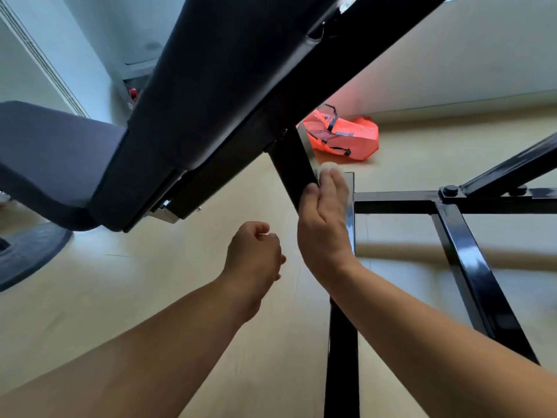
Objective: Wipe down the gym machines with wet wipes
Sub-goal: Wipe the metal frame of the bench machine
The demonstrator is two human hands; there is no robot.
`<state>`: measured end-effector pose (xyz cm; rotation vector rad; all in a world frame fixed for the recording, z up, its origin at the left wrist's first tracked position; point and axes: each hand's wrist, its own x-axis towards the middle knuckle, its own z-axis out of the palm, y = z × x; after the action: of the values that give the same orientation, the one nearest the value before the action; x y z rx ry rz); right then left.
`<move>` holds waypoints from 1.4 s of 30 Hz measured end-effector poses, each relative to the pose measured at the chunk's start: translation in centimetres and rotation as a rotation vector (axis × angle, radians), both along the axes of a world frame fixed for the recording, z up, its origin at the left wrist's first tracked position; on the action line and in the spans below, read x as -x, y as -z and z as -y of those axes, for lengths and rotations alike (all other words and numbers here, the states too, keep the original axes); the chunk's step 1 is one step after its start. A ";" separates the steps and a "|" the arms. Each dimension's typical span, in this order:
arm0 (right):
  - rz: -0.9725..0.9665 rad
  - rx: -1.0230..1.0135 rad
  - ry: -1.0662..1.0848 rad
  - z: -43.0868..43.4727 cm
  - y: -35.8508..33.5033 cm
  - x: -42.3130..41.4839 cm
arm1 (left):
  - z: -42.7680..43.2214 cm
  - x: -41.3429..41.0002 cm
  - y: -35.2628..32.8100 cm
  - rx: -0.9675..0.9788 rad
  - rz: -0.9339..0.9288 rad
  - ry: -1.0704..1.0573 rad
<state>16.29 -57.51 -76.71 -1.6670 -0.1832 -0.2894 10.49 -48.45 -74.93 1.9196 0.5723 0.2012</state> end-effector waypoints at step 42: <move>0.102 0.080 -0.097 1.4 6.8 -2.0 | -1.2 -0.8 1.2 -0.239 0.053 0.220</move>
<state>18.31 -58.95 -83.49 -1.7179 -0.3555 -0.2973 11.26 -47.22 -76.16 2.1849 0.3086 0.1848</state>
